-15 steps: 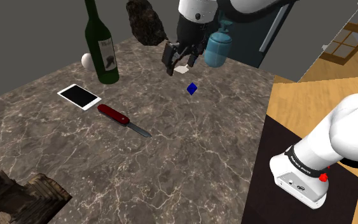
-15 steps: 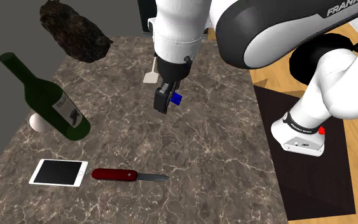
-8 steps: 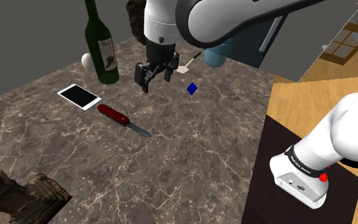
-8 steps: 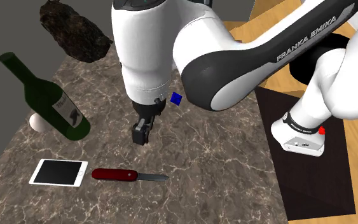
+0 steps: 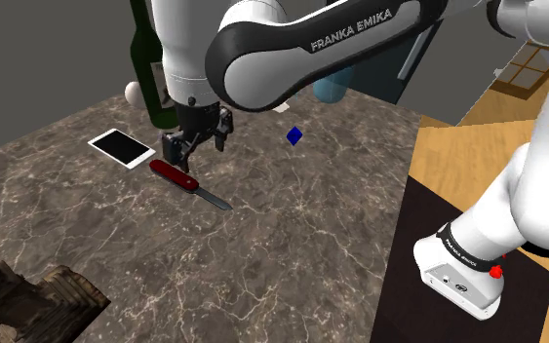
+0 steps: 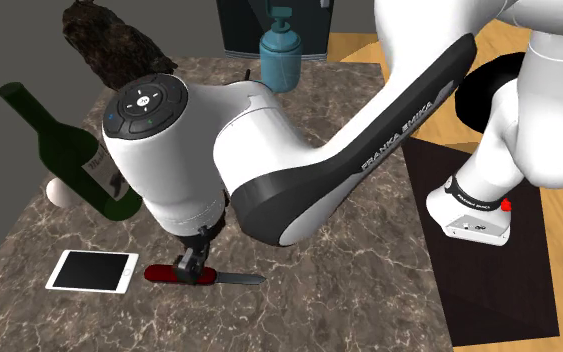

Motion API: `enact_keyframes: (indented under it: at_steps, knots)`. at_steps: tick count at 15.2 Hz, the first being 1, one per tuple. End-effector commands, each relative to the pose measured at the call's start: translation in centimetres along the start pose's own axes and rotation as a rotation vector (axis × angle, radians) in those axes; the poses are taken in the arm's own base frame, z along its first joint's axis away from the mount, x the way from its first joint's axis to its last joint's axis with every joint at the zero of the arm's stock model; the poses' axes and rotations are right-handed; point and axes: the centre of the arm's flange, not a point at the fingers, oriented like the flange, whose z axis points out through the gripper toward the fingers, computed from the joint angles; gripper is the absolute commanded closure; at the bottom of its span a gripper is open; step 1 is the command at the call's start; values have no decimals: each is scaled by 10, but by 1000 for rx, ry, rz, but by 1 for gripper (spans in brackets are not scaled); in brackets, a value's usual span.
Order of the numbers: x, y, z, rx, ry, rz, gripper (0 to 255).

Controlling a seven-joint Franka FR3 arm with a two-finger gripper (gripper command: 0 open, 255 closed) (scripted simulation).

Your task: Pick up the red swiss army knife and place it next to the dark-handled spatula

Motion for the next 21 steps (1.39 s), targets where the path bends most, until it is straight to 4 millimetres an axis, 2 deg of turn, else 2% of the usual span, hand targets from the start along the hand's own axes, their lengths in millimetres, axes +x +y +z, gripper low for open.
enact_keyframes:
  at_steps: [1,3,10,18,19,21]
  knots:
    - [3,-24,19,-3,-9,-15,0]
    - [8,-39,30,-4,-16,-26,0]
    - [7,-39,70,-4,-16,-26,0]
    - [7,-39,70,-4,-16,-26,0]
    - [7,-39,70,-4,-16,-26,255]
    - [7,-39,70,-4,-16,-26,255]
